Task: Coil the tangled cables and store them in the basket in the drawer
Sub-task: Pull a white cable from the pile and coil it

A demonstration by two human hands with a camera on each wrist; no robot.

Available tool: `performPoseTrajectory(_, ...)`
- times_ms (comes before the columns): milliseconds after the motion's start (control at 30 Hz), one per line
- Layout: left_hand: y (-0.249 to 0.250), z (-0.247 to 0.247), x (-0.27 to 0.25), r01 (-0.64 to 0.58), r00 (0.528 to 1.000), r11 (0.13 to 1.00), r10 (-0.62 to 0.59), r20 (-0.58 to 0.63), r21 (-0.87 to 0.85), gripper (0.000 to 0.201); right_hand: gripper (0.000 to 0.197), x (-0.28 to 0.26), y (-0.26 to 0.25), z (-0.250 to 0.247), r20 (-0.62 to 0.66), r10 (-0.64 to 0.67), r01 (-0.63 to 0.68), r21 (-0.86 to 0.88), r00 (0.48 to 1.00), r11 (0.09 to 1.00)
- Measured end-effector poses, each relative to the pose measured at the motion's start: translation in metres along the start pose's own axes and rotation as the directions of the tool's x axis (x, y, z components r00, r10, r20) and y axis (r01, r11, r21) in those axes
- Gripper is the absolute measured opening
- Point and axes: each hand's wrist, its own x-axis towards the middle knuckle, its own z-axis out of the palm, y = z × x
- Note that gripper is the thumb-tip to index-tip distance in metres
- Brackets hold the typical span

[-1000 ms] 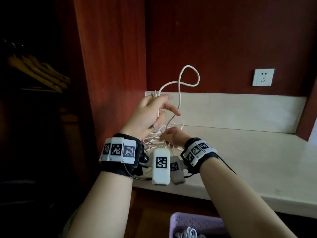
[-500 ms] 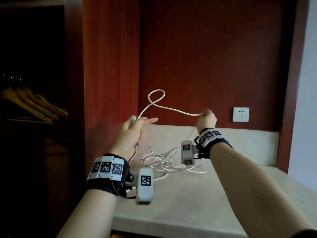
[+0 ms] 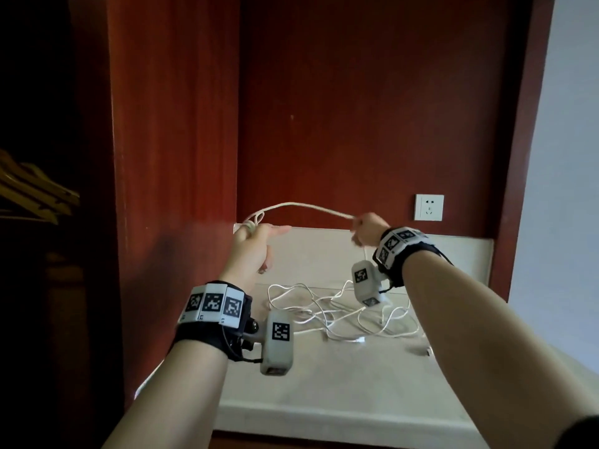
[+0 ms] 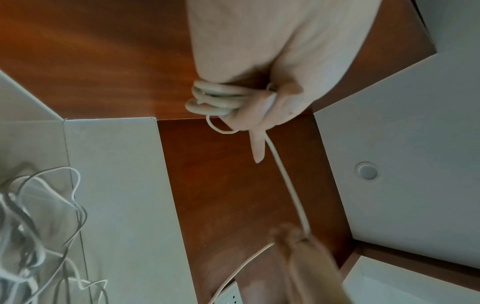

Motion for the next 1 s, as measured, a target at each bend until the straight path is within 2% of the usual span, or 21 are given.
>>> performPoseTrajectory(33,-0.002,0.001,0.001,-0.009,1.0,1.0,0.009,0.004,0.012,0.035,0.029,-0.002,-0.01,-0.011,-0.214,-0.085,0.1,0.063,0.973,0.993)
performPoseTrajectory(67,-0.005,0.003,0.002,-0.019,1.0,1.0,0.019,0.0,0.014,0.035,0.031,-0.005,-0.02,-0.018,-0.393,-0.186,0.23,0.067,0.901,0.971)
performPoseTrajectory(100,-0.008,0.005,0.003,-0.025,1.0,1.0,0.026,-0.018,0.009,0.034,0.035,-0.011,-0.03,-0.024,-0.499,-0.291,0.362,0.05,0.816,0.931)
performPoseTrajectory(133,-0.011,0.007,0.005,-0.028,0.999,1.0,0.028,-0.047,0.006,0.032,0.038,-0.017,-0.038,-0.028,-0.557,-0.396,0.478,0.003,0.731,0.878)
performPoseTrajectory(167,-0.013,0.009,0.006,-0.028,0.997,1.0,0.029,-0.076,0.009,0.032,0.039,-0.019,-0.045,-0.026,-0.566,-0.476,0.546,-0.053,0.673,0.836)
performPoseTrajectory(200,-0.015,0.011,0.008,-0.027,0.994,1.0,0.028,-0.102,0.013,0.032,0.038,-0.02,-0.049,-0.021,-0.535,-0.525,0.561,-0.11,0.662,0.82)
performPoseTrajectory(233,-0.019,0.012,0.009,-0.022,0.993,1.0,0.024,-0.12,0.012,0.031,0.04,-0.019,-0.047,-0.01,-0.449,-0.52,0.517,-0.142,0.727,0.844)
performPoseTrajectory(267,-0.022,0.014,0.009,-0.016,0.992,1.0,0.017,-0.128,0.009,0.028,0.044,-0.011,-0.035,0.004,-0.301,-0.434,0.399,-0.174,0.849,0.9)
performPoseTrajectory(300,-0.026,0.015,0.009,-0.003,0.992,1.0,0.005,-0.125,0.01,0.023,0.046,-0.001,-0.016,0.02,-0.105,-0.293,0.256,-0.272,0.95,0.928)
performPoseTrajectory(333,-0.03,0.016,0.009,0.017,0.994,1.0,-0.014,-0.107,0.022,0.018,0.047,0.004,0.006,0.036,0.068,-0.103,0.122,-0.406,0.992,0.906)
performPoseTrajectory(367,-0.035,0.017,0.008,0.041,0.997,0.998,-0.037,-0.071,0.049,0.012,0.048,0.012,0.032,0.053,0.183,0.044,0.06,-0.525,0.982,0.849)
performPoseTrajectory(433,-0.046,0.017,0.004,0.071,0.997,0.988,-0.076,0.03,0.135,0.005,0.052,0.011,0.062,0.076,0.286,0.157,0.073,-0.655,0.945,0.752)
performPoseTrajectory(500,-0.057,0.016,0.0,0.058,0.986,0.969,-0.093,0.137,0.239,0.007,0.044,-0.013,0.055,0.081,0.259,0.128,0.054,-0.596,0.957,0.801)
performPoseTrajectory(567,-0.067,0.014,-0.008,0.034,0.969,0.946,-0.11,0.22,0.323,0.008,0.042,-0.035,0.037,0.082,0.208,0.031,0.057,-0.403,0.978,0.913)
performPoseTrajectory(633,-0.073,0.012,-0.016,0.021,0.95,0.922,-0.138,0.279,0.387,0.011,0.048,-0.055,0.021,0.083,0.135,-0.075,0.084,-0.064,0.988,0.994)
performPoseTrajectory(667,-0.077,0.01,-0.019,0.018,0.943,0.914,-0.15,0.297,0.405,0.012,0.049,-0.065,0.015,0.087,0.094,-0.104,0.094,0.101,0.99,0.99)
performPoseTrajectory(733,-0.083,0.008,-0.023,0.007,0.929,0.907,-0.162,0.332,0.422,0.011,0.037,-0.082,0.005,0.099,0.041,-0.076,0.054,0.387,0.996,0.92)
performPoseTrajectory(800,-0.09,0.006,-0.028,-0.009,0.899,0.914,-0.171,0.404,0.406,0.011,0.026,-0.104,-0.001,0.109,0.074,-0.022,-0.018,0.501,0.997,0.865)
performPoseTrajectory(900,-0.098,0.002,-0.032,-0.045,0.859,0.92,-0.163,0.486,0.388,0.014,0.041,-0.127,-0.008,0.118,0.178,-0.111,0.007,0.502,0.978,0.865)
performPoseTrajectory(933,-0.099,0.001,-0.031,-0.057,0.861,0.924,-0.147,0.487,0.379,0.014,0.04,-0.133,-0.008,0.119,0.191,-0.125,0.006,0.526,0.974,0.85)
performPoseTrajectory(1000,-0.103,-0.001,-0.029,-0.067,0.891,0.93,-0.107,0.441,0.361,0.01,0.024,-0.136,-0.008,0.119,0.168,-0.068,-0.045,0.588,0.983,0.807)
